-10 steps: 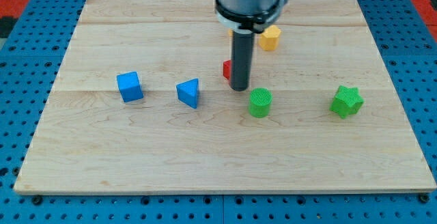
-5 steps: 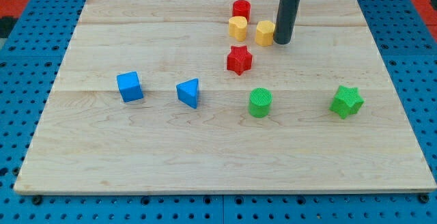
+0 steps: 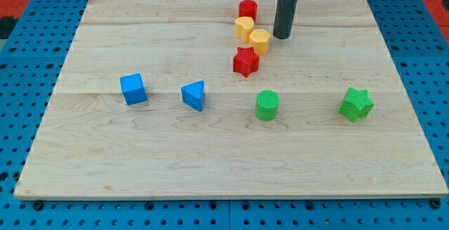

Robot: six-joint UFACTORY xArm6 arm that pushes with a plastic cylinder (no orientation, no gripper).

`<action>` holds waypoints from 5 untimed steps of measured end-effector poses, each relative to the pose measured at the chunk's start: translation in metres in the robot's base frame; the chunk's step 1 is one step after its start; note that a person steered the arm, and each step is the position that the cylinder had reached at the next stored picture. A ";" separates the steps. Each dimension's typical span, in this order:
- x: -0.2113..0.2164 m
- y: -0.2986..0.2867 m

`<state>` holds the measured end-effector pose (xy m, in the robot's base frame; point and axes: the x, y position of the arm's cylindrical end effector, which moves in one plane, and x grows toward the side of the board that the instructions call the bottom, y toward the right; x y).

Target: Put the red star and yellow hexagon to the bottom side of the yellow heart

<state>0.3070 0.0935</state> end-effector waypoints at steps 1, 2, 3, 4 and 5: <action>0.007 -0.017; 0.008 -0.017; 0.008 0.006; 0.024 0.006; 0.039 -0.005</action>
